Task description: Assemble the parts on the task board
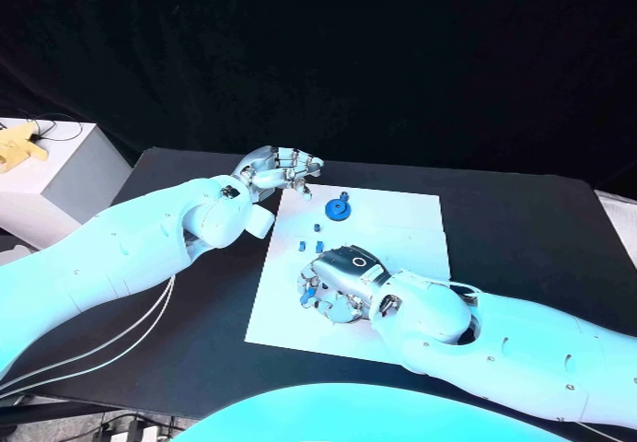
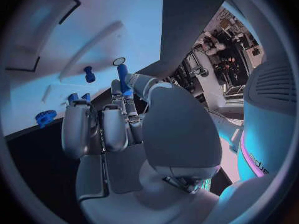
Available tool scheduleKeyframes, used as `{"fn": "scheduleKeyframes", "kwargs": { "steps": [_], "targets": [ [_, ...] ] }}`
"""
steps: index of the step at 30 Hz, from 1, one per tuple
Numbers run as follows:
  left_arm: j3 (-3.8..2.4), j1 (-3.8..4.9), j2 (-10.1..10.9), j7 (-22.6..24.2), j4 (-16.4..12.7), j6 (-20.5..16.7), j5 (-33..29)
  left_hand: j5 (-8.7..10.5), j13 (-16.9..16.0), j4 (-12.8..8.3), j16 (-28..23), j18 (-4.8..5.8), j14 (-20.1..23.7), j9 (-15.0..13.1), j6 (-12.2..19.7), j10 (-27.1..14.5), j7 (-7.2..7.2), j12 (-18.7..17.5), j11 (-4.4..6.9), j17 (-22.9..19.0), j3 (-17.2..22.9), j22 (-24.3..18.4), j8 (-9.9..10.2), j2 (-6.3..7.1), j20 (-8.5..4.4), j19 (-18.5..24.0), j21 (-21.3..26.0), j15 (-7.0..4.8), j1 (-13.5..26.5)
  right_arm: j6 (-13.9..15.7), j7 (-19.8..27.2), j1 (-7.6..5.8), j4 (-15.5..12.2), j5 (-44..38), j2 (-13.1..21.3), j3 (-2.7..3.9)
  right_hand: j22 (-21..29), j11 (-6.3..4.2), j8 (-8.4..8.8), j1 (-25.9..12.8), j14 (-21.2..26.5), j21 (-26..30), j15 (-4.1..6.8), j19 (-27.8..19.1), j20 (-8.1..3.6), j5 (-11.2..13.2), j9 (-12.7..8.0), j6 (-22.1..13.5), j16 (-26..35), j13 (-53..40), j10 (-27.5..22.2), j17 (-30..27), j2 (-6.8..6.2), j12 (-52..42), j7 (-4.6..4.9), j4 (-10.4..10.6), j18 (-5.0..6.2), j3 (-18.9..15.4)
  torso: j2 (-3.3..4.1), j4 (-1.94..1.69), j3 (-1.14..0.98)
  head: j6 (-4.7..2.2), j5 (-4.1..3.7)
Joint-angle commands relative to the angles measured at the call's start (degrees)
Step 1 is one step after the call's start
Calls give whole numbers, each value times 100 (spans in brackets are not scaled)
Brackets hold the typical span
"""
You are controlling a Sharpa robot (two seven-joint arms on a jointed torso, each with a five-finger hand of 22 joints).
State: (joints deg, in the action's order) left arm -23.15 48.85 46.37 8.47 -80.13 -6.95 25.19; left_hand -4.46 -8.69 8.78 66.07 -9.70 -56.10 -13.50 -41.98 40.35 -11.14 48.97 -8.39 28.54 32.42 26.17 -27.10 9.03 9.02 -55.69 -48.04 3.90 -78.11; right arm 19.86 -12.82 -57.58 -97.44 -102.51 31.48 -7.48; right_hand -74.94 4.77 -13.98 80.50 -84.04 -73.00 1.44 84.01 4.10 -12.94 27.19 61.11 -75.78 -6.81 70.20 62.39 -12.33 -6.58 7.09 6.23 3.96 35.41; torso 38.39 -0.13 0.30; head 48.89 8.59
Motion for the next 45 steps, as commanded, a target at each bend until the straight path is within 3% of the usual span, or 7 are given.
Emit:
{"fn": "scheduleKeyframes", "kwargs": {
  "steps": [1,28,45],
  "targets": [
    [-2,0,-10,26,-14,94,-20,-11,10,30,-28,-89,39,9,36,-41,-78,24,16,-7,-5,-6,-28,-13,19,-15,36,12,-43,-122,-34,12,23,-111,-10,-3,-242,-160,-23,6,-67,12,14,97,-10,2,9,27,20,-7,209,-4,66,-21,5,-35,-27,3,1,0,0,4,-2],
    [0,0,15,1,-18,100,-16,-11,15,48,-32,-87,39,16,43,-48,-80,31,13,-8,-16,-15,-45,-13,20,-20,47,15,-38,-202,-68,42,25,-172,17,-20,-246,-161,-25,-8,-67,8,14,98,-9,2,15,27,17,-12,213,-1,66,-15,3,-48,-28,8,-3,-5,1,44,5],
    [0,0,18,-20,-17,114,-16,-11,18,58,-34,-87,39,18,46,-54,-81,32,12,-8,-19,-20,-54,-15,21,-23,52,16,-36,-236,-115,46,37,-209,11,-22,-234,-161,-27,-30,-65,28,14,91,-9,4,22,25,24,-17,216,-15,64,-6,2,-61,-23,10,-3,0,2,28,1]
  ]
}}
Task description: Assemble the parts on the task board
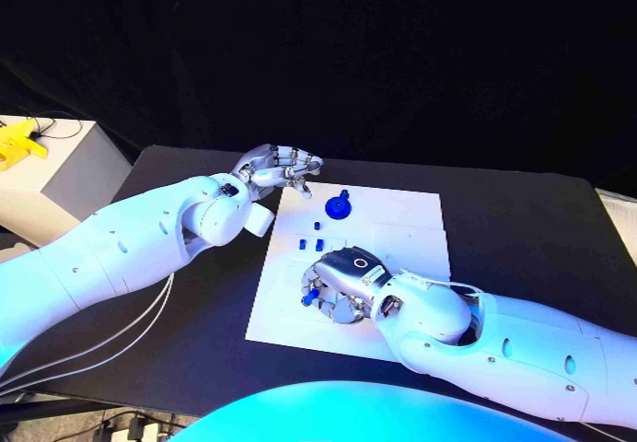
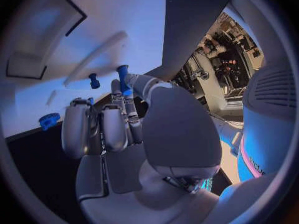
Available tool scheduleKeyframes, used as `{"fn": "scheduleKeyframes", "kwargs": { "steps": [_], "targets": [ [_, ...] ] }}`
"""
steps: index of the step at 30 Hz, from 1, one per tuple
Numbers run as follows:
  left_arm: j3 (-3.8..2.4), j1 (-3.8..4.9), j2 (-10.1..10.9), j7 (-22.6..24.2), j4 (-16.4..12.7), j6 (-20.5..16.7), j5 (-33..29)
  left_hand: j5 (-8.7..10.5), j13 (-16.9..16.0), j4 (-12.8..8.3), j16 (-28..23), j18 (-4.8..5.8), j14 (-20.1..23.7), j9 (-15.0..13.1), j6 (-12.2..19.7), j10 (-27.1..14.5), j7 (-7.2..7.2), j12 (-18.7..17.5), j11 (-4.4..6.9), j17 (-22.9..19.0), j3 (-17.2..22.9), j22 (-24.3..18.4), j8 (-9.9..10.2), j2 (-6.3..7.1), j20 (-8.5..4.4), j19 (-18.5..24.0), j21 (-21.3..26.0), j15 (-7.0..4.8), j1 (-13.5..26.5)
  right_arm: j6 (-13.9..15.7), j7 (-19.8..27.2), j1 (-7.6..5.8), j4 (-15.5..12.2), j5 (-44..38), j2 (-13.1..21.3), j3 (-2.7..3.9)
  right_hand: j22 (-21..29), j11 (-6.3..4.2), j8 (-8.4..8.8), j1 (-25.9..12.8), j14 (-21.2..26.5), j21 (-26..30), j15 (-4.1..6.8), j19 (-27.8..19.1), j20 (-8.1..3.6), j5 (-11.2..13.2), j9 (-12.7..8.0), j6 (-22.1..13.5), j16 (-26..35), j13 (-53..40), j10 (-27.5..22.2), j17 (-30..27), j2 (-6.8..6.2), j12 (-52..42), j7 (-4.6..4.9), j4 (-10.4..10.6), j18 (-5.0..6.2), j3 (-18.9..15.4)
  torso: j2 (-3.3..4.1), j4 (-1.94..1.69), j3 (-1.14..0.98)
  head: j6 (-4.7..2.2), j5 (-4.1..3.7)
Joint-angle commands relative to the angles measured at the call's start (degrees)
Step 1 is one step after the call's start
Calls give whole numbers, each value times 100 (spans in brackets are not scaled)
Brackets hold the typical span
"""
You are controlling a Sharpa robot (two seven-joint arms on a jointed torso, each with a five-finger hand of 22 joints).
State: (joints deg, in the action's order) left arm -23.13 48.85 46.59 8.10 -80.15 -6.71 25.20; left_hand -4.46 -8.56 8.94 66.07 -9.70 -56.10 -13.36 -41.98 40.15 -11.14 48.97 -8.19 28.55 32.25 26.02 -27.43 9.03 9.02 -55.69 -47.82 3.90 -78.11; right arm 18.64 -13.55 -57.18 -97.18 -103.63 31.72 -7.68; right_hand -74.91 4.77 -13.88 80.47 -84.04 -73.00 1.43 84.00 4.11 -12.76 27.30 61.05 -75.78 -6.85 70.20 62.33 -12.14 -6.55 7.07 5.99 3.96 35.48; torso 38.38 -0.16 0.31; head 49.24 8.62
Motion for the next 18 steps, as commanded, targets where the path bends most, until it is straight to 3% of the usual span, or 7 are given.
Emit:
{"fn": "scheduleKeyframes", "kwargs": {
  "steps": [1,13,18],
  "targets": [
    [-2,0,-5,17,-13,90,-16,-11,5,41,-34,-87,39,5,46,-33,-81,32,-9,-9,-3,-5,-21,-15,21,-23,30,16,-36,-132,-47,6,20,-99,-26,-2,-228,-158,-34,-43,-60,42,13,87,-8,-10,12,24,36,-16,211,-30,37,0,6,-44,-21,2,-2,5,2,-7,-2],
    [-2,0,-9,12,-12,91,-16,-11,5,41,-34,-87,39,5,46,-33,-81,32,-9,-9,-3,-5,-21,-15,21,-23,30,16,-36,-459,-98,6,106,-316,-175,-40,-209,-153,-26,-102,-50,74,7,74,-4,25,20,5,55,-26,199,-61,14,27,9,-64,-15,-4,-2,1,5,-21,-4],
    [-2,0,-8,10,-13,90,-16,-11,5,41,-34,-87,39,5,46,-33,-81,32,-9,-9,-3,-5,-21,-15,21,-23,30,16,-36,-459,-66,6,88,-380,-201,-54,-200,-141,1,-133,-41,93,-2,65,2,58,15,-37,72,-29,165,-87,-12,62,24,-94,-12,5,-1,-1,4,-21,-10]
  ]
}}
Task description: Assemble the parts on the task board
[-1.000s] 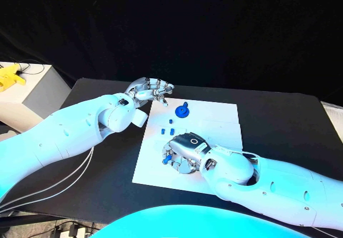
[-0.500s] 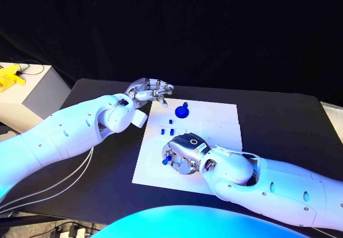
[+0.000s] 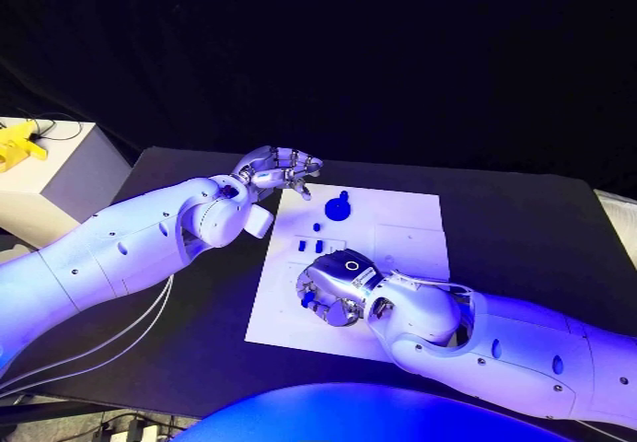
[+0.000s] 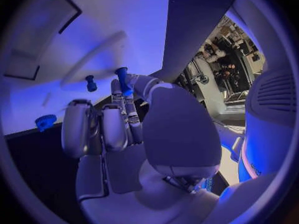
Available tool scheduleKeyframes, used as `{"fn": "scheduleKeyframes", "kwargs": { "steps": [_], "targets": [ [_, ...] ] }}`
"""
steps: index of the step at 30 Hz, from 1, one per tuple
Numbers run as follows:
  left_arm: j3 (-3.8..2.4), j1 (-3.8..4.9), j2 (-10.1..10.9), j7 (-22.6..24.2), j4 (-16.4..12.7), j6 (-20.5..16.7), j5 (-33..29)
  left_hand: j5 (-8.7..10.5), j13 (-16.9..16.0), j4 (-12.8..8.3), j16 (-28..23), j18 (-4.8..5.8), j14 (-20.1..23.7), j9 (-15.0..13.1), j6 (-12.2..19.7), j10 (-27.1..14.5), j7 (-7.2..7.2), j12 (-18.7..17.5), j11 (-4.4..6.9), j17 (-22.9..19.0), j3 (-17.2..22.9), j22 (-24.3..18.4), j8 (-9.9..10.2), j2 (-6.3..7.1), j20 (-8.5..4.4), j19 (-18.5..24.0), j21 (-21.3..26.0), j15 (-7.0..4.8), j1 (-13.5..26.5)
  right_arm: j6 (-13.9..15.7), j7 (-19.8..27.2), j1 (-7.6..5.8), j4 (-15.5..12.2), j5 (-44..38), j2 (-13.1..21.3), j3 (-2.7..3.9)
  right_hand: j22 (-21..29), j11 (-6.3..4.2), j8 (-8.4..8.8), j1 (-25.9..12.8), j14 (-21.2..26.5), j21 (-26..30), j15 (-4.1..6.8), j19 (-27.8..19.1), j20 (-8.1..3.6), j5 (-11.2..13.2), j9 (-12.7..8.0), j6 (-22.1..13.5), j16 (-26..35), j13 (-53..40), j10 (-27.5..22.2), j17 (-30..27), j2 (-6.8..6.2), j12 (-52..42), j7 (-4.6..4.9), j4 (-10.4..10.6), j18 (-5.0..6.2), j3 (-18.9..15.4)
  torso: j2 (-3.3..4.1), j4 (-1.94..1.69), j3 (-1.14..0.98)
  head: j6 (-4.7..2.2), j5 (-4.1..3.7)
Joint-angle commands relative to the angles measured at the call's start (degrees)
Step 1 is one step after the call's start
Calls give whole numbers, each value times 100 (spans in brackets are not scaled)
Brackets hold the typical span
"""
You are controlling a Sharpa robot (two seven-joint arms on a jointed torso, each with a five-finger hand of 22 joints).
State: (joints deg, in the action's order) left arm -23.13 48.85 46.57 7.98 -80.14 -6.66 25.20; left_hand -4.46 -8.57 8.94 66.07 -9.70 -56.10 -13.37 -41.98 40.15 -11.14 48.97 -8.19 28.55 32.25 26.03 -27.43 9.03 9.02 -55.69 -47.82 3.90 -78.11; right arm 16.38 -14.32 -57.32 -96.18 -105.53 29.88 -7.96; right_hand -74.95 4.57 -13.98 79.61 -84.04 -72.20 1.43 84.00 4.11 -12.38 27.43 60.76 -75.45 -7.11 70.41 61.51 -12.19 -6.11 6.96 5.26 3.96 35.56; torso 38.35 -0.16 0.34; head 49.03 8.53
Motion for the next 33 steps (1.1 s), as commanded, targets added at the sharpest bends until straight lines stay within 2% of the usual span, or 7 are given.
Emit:
{"fn": "scheduleKeyframes", "kwargs": {
  "steps": [1,6,8,12,19,23,33],
  "targets": [
    [-2,0,-6,23,-15,83,-16,-11,5,41,-34,-87,39,5,46,-33,-80,32,-8,-9,-3,-5,-21,-15,21,-23,30,16,-36,-209,29,21,-15,-196,-19,-28,-179,-105,38,-87,-31,41,-14,53,10,30,-6,-44,57,-3,108,-34,-29,52,49,-32,-7,4,2,-1,1,-1,-1],
    [-2,0,-3,24,-16,80,-16,-11,5,41,-34,-87,39,5,46,-33,-80,32,-8,-9,-3,-5,-21,-15,21,-23,30,16,-36,-96,142,20,-23,-203,-24,-33,-100,-24,194,-261,-28,169,-77,4,59,9,-70,-235,58,10,-49,-33,-156,180,128,-31,13,10,0,4,-3,0,3],
    [-2,0,-2,24,-16,80,-16,-11,5,41,-34,-87,39,5,46,-33,-80,32,-8,-9,-3,-5,-21,-15,21,-23,30,16,-36,-44,191,20,-26,-198,-21,-35,113,47,326,-451,16,482,-144,-109,110,98,-129,-402,148,63,-318,-198,-327,260,177,22,70,-106,0,5,-4,1,4],
    [-2,0,0,22,-16,82,-16,-11,5,41,-34,-87,39,5,46,-33,-80,32,-8,-9,-3,-5,-21,-15,21,-23,30,16,-36,43,246,20,-33,-193,-12,-37,394,77,459,-487,152,906,-170,-264,159,139,-200,-525,359,131,-618,-535,-383,234,169,-6,153,-269,4,5,-5,-2,5],
    [-2,0,6,19,-14,83,-16,-11,5,41,-34,-87,39,5,46,-33,-80,32,-8,-9,-3,-5,-21,-15,21,-23,30,16,-36,198,257,20,-35,-191,24,-39,658,96,596,-432,290,1309,-191,-398,186,128,-278,-651,527,186,-906,-810,-340,170,167,-38,223,-572,5,2,-6,0,-1],
    [-2,0,6,16,-13,86,-16,-11,5,41,-34,-87,39,5,46,-33,-80,32,-8,-9,-3,-5,-21,-15,21,-23,30,16,-36,244,252,20,-33,-189,37,-39,1208,194,826,4,638,2147,-279,-662,269,102,-426,-906,866,271,-1554,-1431,-39,-105,165,108,350,-1655,4,3,-7,-4,-4],
    [-1,0,7,13,-10,92,-16,-11,5,41,-34,-87,39,5,46,-33,-80,32,-8,-9,-3,-5,-21,-15,21,-23,30,16,-36,460,235,21,-37,-170,86,-40,1389,221,947,361,730,2440,-300,-690,286,90,-534,-1006,934,292,-1882,-1662,13,-462,171,490,383,-2208,2,0,-4,-25,-22]
  ]
}}
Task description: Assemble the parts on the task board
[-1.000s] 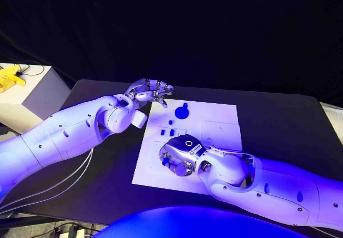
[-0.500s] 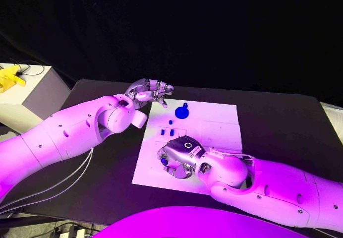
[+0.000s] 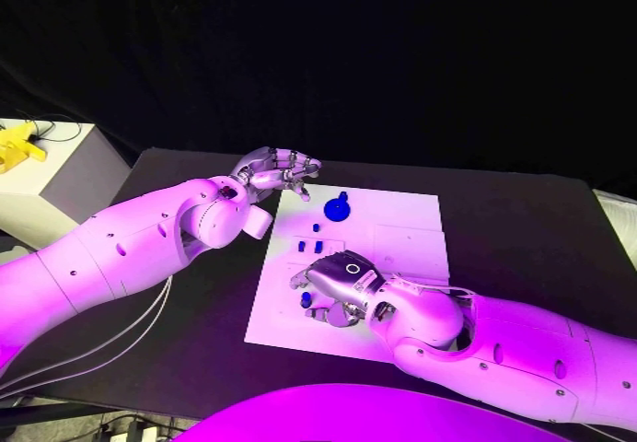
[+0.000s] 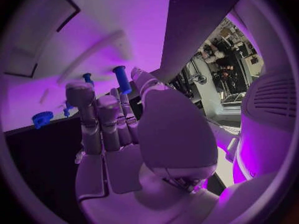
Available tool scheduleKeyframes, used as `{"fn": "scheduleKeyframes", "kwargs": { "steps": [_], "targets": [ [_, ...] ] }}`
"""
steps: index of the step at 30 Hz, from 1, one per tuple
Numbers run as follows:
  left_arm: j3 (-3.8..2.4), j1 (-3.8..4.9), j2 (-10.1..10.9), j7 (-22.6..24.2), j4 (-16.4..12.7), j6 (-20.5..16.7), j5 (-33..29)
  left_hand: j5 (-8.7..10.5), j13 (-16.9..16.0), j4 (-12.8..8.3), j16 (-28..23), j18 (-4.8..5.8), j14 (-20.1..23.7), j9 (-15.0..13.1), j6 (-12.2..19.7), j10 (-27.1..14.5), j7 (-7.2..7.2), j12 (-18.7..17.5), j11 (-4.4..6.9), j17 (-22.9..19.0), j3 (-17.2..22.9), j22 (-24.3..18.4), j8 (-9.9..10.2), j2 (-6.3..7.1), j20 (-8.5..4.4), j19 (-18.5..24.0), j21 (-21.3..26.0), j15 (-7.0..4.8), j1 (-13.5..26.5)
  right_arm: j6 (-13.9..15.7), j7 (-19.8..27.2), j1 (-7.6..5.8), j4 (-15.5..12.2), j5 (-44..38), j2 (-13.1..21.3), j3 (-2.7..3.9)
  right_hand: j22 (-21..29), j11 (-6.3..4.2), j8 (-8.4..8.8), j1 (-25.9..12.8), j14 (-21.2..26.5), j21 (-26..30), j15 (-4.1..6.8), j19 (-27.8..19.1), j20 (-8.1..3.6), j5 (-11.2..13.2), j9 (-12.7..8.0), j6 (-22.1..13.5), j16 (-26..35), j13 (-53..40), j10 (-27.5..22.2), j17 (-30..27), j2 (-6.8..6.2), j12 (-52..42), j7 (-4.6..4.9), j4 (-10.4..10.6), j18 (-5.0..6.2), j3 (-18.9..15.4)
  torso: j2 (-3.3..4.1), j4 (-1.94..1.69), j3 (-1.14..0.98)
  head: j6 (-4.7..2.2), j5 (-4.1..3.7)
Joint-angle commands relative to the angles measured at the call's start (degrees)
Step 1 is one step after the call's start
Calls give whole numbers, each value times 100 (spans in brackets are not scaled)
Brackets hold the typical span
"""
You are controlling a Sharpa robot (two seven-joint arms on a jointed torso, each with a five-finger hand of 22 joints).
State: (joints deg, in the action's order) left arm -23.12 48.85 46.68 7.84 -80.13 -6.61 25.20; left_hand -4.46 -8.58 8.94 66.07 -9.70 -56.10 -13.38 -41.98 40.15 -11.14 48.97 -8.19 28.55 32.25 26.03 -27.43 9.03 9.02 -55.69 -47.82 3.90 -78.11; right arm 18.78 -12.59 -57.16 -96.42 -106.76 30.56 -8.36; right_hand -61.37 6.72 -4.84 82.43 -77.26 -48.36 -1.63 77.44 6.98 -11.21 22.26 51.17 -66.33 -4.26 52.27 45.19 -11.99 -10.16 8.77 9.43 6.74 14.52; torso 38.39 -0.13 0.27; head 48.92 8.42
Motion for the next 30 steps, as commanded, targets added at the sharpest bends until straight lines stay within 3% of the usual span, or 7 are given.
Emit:
{"fn": "scheduleKeyframes", "kwargs": {
  "steps": [1,7,11,17,23,25,30],
  "targets": [
    [-2,0,-4,26,-11,88,-16,-11,6,41,-34,-87,39,6,46,-33,-81,32,-8,-9,-3,-6,-21,-15,21,-23,30,16,-36,296,69,7,-20,-32,34,0,165,24,64,183,84,257,-6,-83,6,-31,-41,-108,46,12,-178,-95,-21,-131,-19,210,137,-260,-1,-7,2,-23,-20],
    [-2,0,0,32,-15,92,-18,-11,14,60,-38,-87,39,15,57,-47,-79,39,-9,-10,-12,-19,-44,-16,23,-30,45,17,-39,968,312,2,-151,441,311,19,361,29,81,489,115,547,-14,-91,16,-50,-80,-206,43,3,-383,-189,-60,-415,-41,710,173,-582,-8,-8,2,-77,-62],
    [-1,-1,14,55,-17,74,-24,-11,14,60,-38,-87,39,15,57,-47,-79,39,-9,-10,-12,-19,-44,-16,23,-30,45,17,-39,1258,850,-86,-281,1293,681,77,209,-52,30,526,-36,308,63,84,-52,-111,-81,-120,-42,-36,8,-83,68,-746,130,695,130,-455,-11,10,6,-142,-114],
    [3,-1,47,113,-8,38,-53,-10,15,64,-39,-87,39,17,59,-46,-80,41,-9,-10,-14,-21,-46,-17,23,-31,47,18,-37,812,1502,-356,-488,2774,1394,130,222,-122,-17,517,-39,367,112,66,-82,-126,-104,74,-12,-161,832,-85,258,-1194,113,687,131,52,-21,26,1,-266,-288],
    [21,-3,42,143,2,31,-77,-10,14,65,-39,-87,39,17,60,-43,-80,43,-8,-10,-14,-21,-47,-17,23,-31,48,17,-37,159,1350,-579,-621,4134,2181,150,-302,-373,-344,182,-339,-388,312,376,-257,-139,-14,513,-318,-991,1597,408,42,-2443,-70,669,8,125,-43,30,-5,-363,-592],
    [25,-4,40,148,4,30,-80,-10,14,65,-39,-87,39,17,60,-43,-80,43,-8,-10,-14,-21,-47,-17,23,-31,48,17,-37,-67,1150,-627,-644,4313,2374,152,-920,-563,-689,-226,-768,-1270,443,683,-401,-226,184,632,-1058,-5262,2356,1695,141,-6039,-229,650,-135,10,-52,51,-9,-360,-647],
    [37,-12,28,155,10,29,-85,-10,14,65,-39,-87,39,17,60,-43,-80,43,-8,-10,-14,-21,-47,-17,23,-31,48,17,-37,-677,409,-704,-725,4494,2854,153,-1603,-587,-1159,-1105,-1007,-2215,489,889,-455,-123,565,690,-1745,-7515,3153,3013,279,-7406,-339,717,-302,-234,-67,85,-17,-330,-780]
  ]
}}
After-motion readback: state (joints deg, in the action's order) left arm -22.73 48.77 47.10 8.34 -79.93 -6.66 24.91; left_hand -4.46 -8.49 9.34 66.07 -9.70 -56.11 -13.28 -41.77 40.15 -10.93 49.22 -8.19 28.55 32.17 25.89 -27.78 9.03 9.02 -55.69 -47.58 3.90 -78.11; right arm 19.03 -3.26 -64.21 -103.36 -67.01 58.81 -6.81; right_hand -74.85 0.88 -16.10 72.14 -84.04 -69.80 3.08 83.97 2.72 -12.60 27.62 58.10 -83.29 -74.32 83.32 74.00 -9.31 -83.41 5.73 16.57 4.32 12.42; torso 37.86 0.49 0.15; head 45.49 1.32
